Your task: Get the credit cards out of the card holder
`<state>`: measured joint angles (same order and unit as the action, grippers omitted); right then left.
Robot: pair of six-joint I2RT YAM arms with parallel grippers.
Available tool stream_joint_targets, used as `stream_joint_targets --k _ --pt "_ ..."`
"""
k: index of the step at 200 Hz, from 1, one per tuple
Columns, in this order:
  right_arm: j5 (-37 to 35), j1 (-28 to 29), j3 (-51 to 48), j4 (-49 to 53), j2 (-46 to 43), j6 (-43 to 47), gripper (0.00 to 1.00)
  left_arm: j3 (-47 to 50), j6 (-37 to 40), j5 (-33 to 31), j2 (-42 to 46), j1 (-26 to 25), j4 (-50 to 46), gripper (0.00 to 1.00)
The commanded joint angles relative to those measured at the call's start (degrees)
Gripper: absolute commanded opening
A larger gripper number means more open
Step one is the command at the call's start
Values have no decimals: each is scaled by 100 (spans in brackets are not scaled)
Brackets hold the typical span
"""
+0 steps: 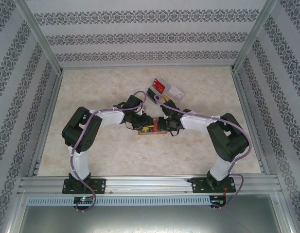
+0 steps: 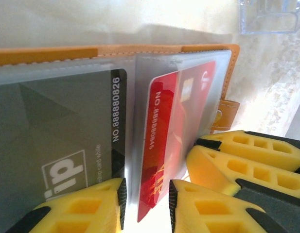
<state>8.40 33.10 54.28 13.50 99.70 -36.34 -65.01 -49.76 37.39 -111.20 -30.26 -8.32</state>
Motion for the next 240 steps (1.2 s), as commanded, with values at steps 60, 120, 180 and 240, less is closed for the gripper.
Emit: stream_joint_targets --k 60,120,180,240 --pt "82 -67 -41 58 138 -132 21 -224 194 278 -288 27 -77 28" --pt "67 -72 -87 51 129 -137 21 -229 203 322 -282 25 45 22" --pt "-10 -86 -162 62 34 -167 21 -117 467 -8 -73 73 -295 3" --pt "102 -109 -260 -56 -296 -175 20 383 1030 -399 705 226 -779 0"
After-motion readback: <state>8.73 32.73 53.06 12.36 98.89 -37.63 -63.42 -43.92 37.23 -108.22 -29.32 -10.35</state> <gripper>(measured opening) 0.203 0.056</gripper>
